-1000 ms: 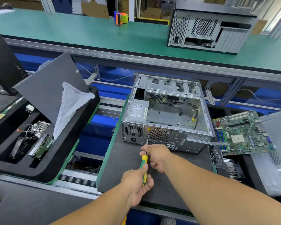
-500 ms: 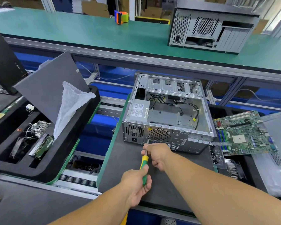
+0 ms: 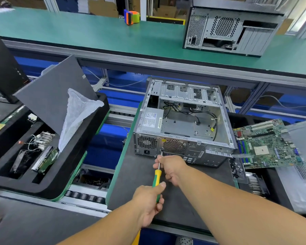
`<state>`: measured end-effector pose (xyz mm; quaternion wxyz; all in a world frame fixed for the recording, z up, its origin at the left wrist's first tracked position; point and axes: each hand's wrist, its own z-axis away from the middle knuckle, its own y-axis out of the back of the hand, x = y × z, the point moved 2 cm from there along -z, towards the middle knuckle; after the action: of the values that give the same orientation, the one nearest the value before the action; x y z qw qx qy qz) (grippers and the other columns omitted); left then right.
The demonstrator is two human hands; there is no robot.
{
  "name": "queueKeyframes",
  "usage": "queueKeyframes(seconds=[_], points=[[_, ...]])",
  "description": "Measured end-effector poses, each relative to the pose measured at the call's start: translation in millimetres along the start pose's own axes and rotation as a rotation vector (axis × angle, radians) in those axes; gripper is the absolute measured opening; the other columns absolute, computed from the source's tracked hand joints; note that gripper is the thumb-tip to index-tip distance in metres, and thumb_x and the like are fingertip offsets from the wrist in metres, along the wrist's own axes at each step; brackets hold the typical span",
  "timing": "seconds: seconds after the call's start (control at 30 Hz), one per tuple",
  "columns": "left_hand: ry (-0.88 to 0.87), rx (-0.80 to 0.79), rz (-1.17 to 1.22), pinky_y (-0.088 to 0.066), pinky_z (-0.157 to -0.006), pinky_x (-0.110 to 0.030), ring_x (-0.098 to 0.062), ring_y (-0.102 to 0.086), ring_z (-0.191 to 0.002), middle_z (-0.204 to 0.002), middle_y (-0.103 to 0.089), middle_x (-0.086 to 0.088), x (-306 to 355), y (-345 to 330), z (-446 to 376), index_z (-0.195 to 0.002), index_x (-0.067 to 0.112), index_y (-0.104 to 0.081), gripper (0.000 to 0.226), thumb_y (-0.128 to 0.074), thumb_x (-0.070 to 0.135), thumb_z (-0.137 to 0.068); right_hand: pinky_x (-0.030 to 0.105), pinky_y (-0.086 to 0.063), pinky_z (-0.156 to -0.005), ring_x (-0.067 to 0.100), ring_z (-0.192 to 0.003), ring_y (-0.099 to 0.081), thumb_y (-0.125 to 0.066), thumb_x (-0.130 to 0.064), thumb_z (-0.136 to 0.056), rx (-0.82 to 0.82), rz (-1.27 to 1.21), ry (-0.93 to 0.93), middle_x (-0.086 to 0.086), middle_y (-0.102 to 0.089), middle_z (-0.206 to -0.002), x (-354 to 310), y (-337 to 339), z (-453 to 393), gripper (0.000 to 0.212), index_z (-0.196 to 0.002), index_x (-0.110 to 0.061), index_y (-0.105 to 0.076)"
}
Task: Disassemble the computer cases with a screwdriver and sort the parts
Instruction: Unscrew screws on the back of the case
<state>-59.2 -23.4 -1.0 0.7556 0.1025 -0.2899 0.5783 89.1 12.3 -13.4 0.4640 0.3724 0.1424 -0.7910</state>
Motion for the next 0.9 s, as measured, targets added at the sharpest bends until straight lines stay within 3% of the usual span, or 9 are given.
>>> queueKeyframes(seconds=[0.1, 0.2, 0.33, 0.4, 0.5, 0.63, 0.8, 0.9], points=[[-0.017, 0.045, -0.01, -0.045, -0.047, -0.025, -0.017, -0.058, -0.062, -0.083, -0.067, -0.012, 0.9, 2.6, -2.3, -0.111, 0.008, -0.062, 0.03, -0.07, 0.035, -0.099, 0.017, -0.02, -0.035, 0.007, -0.032, -0.035, -0.067, -0.033, -0.098, 0.044, 0.0, 0.034, 0.006, -0.078, -0.08, 0.3, -1.9, 0.7, 0.023, -0.09, -0.012, -0.072], [0.035, 0.031, 0.006, -0.045, -0.048, -0.026, -0.016, -0.057, -0.062, -0.085, -0.073, -0.01, -1.1, 1.8, -0.1, -0.11, 0.008, -0.068, 0.049, -0.046, 0.052, -0.106, 0.016, -0.024, -0.031, 0.003, -0.027, -0.038, -0.074, -0.033, -0.093, 0.077, -0.007, 0.067, 0.009, -0.077, -0.079, 1.3, 0.3, 1.0, 0.026, -0.099, -0.009, -0.069], [0.076, 0.037, 0.0, -0.039, -0.047, -0.025, -0.014, -0.049, -0.057, -0.077, -0.067, -0.008, -1.1, 3.3, -0.8, -0.11, 0.006, -0.073, 0.063, -0.035, 0.056, -0.108, 0.018, -0.02, -0.038, 0.005, -0.03, -0.032, -0.064, -0.037, -0.1, -0.002, -0.031, 0.018, 0.004, -0.078, -0.081, 2.0, 2.1, 3.9, 0.028, -0.099, -0.011, -0.073], [0.07, 0.013, 0.038, -0.037, -0.046, -0.025, -0.015, -0.047, -0.055, -0.077, -0.062, -0.009, 1.4, 2.5, -0.6, -0.113, 0.005, -0.072, 0.061, -0.037, 0.056, -0.108, 0.019, -0.018, -0.04, 0.006, -0.033, -0.031, -0.059, -0.033, -0.103, -0.041, -0.041, 0.003, 0.004, -0.079, -0.083, 1.2, 2.8, 5.6, 0.026, -0.1, -0.012, -0.074], [0.034, -0.012, 0.041, -0.04, -0.048, -0.026, -0.017, -0.05, -0.057, -0.082, -0.061, -0.012, 3.5, 1.6, 1.2, -0.115, 0.011, -0.062, 0.046, -0.057, 0.055, -0.101, 0.017, -0.024, -0.033, 0.004, -0.031, -0.04, -0.063, -0.027, -0.102, -0.002, 0.002, 0.037, 0.009, -0.079, -0.086, -3.5, 2.0, 10.0, 0.023, -0.105, -0.006, -0.072], [-0.03, -0.055, -0.02, -0.042, -0.049, -0.024, -0.015, -0.052, -0.059, -0.083, -0.059, -0.01, 1.1, 1.7, 2.7, -0.109, 0.011, -0.056, 0.032, -0.074, 0.034, -0.096, 0.013, -0.028, -0.029, 0.001, -0.028, -0.044, -0.072, -0.018, -0.096, 0.072, -0.006, 0.103, 0.015, -0.072, -0.081, -7.2, -0.5, 12.9, 0.024, -0.108, 0.001, -0.066], [-0.061, -0.048, -0.05, -0.053, -0.053, -0.026, -0.017, -0.06, -0.065, -0.089, -0.064, -0.013, -0.6, 2.4, 4.3, -0.115, 0.009, -0.056, 0.026, -0.071, 0.022, -0.099, 0.012, -0.028, -0.029, 0.001, -0.027, -0.045, -0.078, -0.021, -0.091, 0.122, -0.007, 0.136, 0.014, -0.069, -0.077, -6.1, -2.5, 11.2, 0.022, -0.093, -0.005, -0.064], [-0.053, -0.027, -0.026, -0.054, -0.053, -0.026, -0.017, -0.06, -0.068, -0.091, -0.065, -0.014, 2.3, 2.4, 4.6, -0.116, 0.009, -0.058, 0.019, -0.061, 0.024, -0.105, 0.016, -0.022, -0.033, 0.006, -0.028, -0.036, -0.069, -0.033, -0.098, 0.04, -0.04, 0.05, 0.011, -0.075, -0.082, -2.6, -0.1, 12.2, 0.027, -0.1, -0.007, -0.069]])
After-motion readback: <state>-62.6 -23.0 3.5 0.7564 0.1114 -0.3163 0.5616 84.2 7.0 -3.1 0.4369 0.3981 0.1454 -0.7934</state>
